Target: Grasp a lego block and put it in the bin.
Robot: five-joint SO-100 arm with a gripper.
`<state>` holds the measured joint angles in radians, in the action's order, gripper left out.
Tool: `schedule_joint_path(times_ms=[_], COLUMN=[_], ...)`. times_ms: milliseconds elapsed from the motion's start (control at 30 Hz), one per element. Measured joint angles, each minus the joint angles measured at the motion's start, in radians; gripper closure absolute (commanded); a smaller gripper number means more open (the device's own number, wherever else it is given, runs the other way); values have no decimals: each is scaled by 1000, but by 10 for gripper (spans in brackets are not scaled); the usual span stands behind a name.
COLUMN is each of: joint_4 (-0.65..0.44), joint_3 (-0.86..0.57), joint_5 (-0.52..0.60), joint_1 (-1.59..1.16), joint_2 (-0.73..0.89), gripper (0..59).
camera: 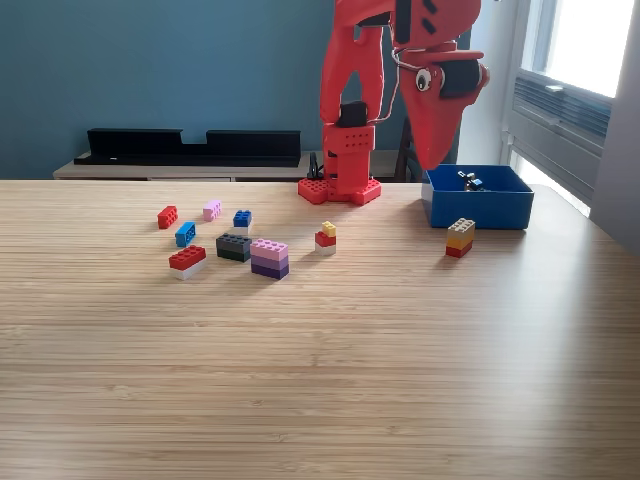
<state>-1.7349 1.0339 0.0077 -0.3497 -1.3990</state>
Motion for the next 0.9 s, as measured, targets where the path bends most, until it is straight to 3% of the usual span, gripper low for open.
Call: schedule_joint_path(times_ms=[433,900], joint_4=[0,84], joint_3=[-34,15], joint_5=[9,196], joint_1=[63,497], joint_2=[0,2], gripper=[585,585])
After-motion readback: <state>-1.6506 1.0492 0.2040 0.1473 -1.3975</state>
